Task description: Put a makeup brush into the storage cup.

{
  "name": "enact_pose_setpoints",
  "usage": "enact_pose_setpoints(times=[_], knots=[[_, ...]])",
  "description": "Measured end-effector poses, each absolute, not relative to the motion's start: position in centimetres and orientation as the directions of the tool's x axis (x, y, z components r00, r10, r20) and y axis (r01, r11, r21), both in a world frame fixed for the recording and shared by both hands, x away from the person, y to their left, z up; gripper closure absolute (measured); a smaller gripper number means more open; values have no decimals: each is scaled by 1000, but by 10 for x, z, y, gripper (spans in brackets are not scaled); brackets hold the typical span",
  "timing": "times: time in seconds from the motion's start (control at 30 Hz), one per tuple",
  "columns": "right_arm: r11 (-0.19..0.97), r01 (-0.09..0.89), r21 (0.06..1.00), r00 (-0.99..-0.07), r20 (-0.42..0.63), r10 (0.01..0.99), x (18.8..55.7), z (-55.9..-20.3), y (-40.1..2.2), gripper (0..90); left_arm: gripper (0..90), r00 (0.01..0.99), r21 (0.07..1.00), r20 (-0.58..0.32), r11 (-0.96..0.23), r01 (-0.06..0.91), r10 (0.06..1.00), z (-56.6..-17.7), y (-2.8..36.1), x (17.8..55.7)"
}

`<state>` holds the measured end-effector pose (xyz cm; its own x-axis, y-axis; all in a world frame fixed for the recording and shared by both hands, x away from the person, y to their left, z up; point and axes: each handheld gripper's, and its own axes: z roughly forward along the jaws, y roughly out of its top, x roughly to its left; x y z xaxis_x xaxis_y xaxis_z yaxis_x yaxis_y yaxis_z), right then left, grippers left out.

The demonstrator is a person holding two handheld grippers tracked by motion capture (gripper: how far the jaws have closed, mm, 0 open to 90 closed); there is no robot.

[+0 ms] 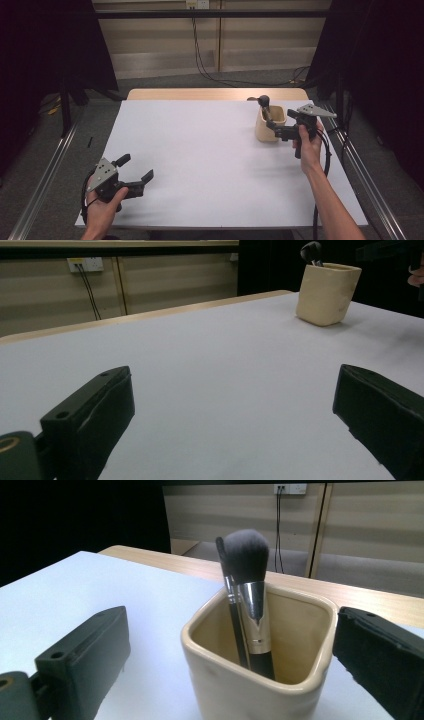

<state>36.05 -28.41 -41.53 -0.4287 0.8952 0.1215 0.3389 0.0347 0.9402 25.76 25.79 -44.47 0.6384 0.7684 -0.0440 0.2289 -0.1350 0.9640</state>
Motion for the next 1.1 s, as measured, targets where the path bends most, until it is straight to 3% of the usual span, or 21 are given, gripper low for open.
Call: enact_pose_setpoints(times=[0.33,1.1], knots=[[52,317,947,-395,82,915,341,-416,-287,19,31,640,965,-43,-134,225,767,-444,258,257],[37,329,944,-382,97,919,297,-427,-282,3,31,634,967,-44,-128,223,772,-443,262,254]])
